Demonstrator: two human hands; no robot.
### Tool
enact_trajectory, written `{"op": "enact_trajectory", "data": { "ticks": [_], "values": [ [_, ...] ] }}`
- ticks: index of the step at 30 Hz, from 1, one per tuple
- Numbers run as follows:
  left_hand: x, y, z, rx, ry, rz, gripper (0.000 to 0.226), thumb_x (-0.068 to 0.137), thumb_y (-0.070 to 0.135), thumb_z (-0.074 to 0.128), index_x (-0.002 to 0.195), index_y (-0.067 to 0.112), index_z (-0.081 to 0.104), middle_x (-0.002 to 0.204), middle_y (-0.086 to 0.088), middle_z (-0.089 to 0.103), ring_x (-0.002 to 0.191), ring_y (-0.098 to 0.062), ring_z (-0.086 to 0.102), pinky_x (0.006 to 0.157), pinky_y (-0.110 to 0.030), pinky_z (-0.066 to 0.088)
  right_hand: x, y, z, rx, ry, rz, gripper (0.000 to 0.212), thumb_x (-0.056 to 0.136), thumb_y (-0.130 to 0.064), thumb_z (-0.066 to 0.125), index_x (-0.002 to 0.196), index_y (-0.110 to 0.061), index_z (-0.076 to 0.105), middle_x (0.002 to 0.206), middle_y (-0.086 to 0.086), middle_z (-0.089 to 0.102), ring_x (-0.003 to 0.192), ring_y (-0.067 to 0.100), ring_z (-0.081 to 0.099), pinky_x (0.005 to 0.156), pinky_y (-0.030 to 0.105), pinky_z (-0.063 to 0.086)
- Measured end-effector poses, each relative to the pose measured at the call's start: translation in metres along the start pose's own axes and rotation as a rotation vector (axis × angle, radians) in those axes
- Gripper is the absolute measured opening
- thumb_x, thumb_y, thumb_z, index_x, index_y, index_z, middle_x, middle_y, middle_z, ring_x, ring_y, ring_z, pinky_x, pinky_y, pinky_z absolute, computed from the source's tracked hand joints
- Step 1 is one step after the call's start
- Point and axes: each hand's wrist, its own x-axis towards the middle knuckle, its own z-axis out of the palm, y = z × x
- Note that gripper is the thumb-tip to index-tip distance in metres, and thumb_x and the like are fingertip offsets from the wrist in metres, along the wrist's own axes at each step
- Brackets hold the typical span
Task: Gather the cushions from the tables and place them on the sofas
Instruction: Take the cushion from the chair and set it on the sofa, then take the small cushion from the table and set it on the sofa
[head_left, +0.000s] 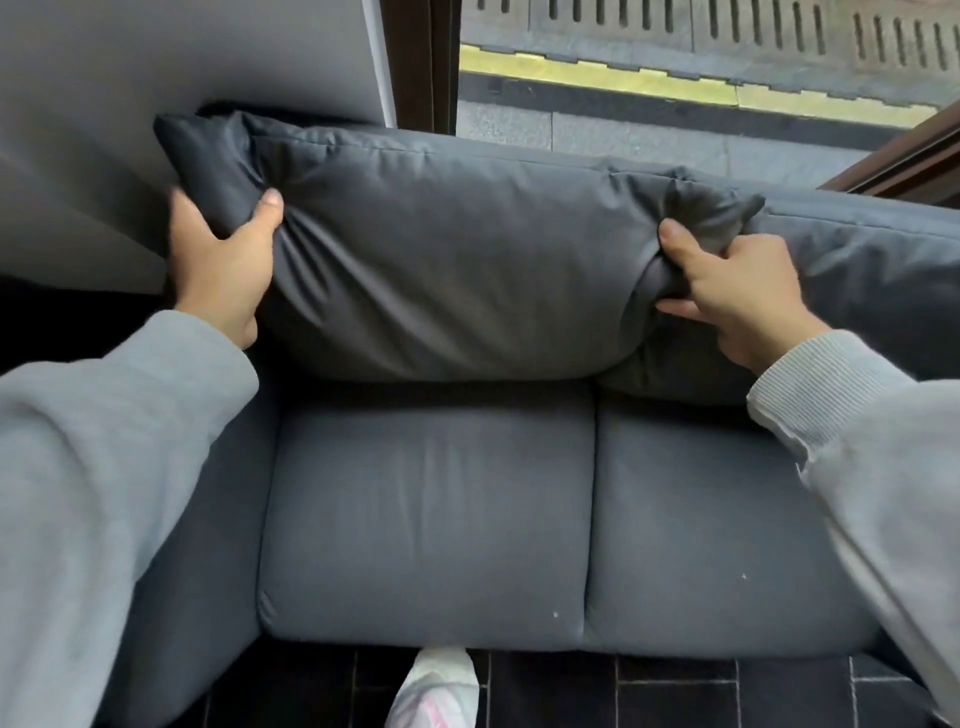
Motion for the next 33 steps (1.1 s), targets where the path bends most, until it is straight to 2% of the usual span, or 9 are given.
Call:
{"op": "enact_trajectory", "data": {
  "ticks": [5, 10, 13, 16, 19, 22, 25, 29, 33],
  "values": [
    [0.003, -0.011, 0.005, 0.074, 0.035, 0.137, 0.094, 0.075, 0.064, 0.076, 0.155, 0.027, 0.043, 0.156, 0.008, 0.053, 0.141, -0.01, 0.052, 0.121, -0.038, 0.04, 0.003, 0.017, 0.004, 0.026, -0.04, 0.023, 0.054, 0.083, -0.051, 0.085, 0.117, -0.01, 0.074, 0.123, 0.008, 0.075, 0.109, 0.021, 0.075, 0.08, 0.039, 0.067],
    [0.013, -0.009, 0.012, 0.164, 0.028, 0.08, 0.113, 0.076, 0.068, 0.075, 0.166, 0.024, 0.024, 0.169, -0.001, 0.037, 0.153, -0.021, 0.038, 0.126, -0.038, 0.031, 0.008, 0.005, 0.027, -0.135, 0.084, 0.005, 0.115, 0.05, -0.087, 0.067, 0.13, -0.004, 0.066, 0.135, 0.014, 0.067, 0.124, 0.034, 0.066, 0.102, 0.049, 0.059],
    [0.002, -0.005, 0.003, 0.226, 0.021, 0.066, 0.116, 0.08, 0.069, 0.073, 0.169, 0.024, 0.012, 0.173, -0.01, 0.021, 0.158, -0.028, 0.028, 0.128, -0.039, 0.024, -0.005, 0.013, 0.026, -0.088, 0.119, 0.02, 0.105, 0.057, -0.088, 0.069, 0.129, -0.012, 0.07, 0.13, 0.006, 0.071, 0.122, 0.03, 0.068, 0.106, 0.046, 0.056],
    [-0.028, 0.005, -0.008, 0.49, 0.069, 0.292, 0.104, 0.095, 0.063, 0.06, 0.17, 0.019, 0.002, 0.175, -0.025, -0.001, 0.162, -0.04, 0.008, 0.129, -0.045, 0.013, -0.025, 0.02, 0.016, -0.192, 0.068, -0.026, 0.089, 0.071, -0.088, 0.062, 0.12, -0.014, 0.073, 0.122, 0.007, 0.074, 0.117, 0.032, 0.07, 0.107, 0.044, 0.052],
    [-0.058, 0.016, -0.013, 0.825, -0.001, 0.485, 0.092, 0.101, 0.067, 0.046, 0.17, 0.026, 0.003, 0.177, -0.018, -0.008, 0.163, -0.041, -0.004, 0.126, -0.062, 0.007, -0.048, 0.015, 0.0, -0.477, 0.009, -0.156, 0.083, 0.088, -0.082, 0.052, 0.123, -0.008, 0.067, 0.13, 0.016, 0.07, 0.127, 0.041, 0.06, 0.103, 0.041, 0.043],
    [-0.092, 0.037, -0.003, 1.075, -0.211, 0.542, 0.09, 0.097, 0.081, 0.029, 0.169, 0.037, -0.003, 0.177, -0.008, -0.018, 0.162, -0.033, -0.016, 0.125, -0.067, -0.004, -0.08, 0.001, -0.03, -0.653, -0.083, -0.279, 0.099, 0.095, -0.077, 0.051, 0.165, -0.011, 0.028, 0.171, 0.021, 0.029, 0.158, 0.04, 0.023, 0.125, 0.05, 0.024],
    [-0.143, 0.067, 0.014, 1.243, -0.34, 0.663, 0.097, 0.087, 0.094, 0.009, 0.167, 0.041, -0.009, 0.174, -0.002, -0.029, 0.16, -0.03, -0.026, 0.123, -0.067, -0.013, -0.113, -0.009, -0.076, -0.858, -0.088, -0.37, 0.105, 0.09, -0.086, 0.039, 0.169, -0.03, -0.004, 0.177, 0.016, -0.014, 0.163, 0.034, -0.015, 0.128, 0.059, 0.004],
    [-0.242, 0.118, 0.039, 1.309, -0.465, 0.796, 0.1, 0.077, 0.098, -0.009, 0.163, 0.047, -0.017, 0.167, 0.002, -0.04, 0.156, -0.028, -0.035, 0.12, -0.068, -0.023, -0.168, -0.014, -0.163, -0.949, -0.049, -0.37, 0.106, 0.082, -0.097, 0.021, 0.166, -0.043, -0.015, 0.173, 0.014, -0.029, 0.159, 0.035, -0.029, 0.125, 0.064, -0.01],
    [-0.376, 0.168, 0.059, 1.33, -0.543, 0.953, 0.102, 0.072, 0.099, -0.014, 0.16, 0.049, -0.024, 0.161, 0.004, -0.046, 0.152, -0.029, -0.042, 0.117, -0.069, -0.026, -0.243, -0.006, -0.273, -0.983, 0.04, -0.292, 0.109, 0.077, -0.101, 0.019, 0.163, -0.047, -0.018, 0.17, 0.015, -0.035, 0.156, 0.037, -0.034, 0.123, 0.064, -0.017]
  ]
}}
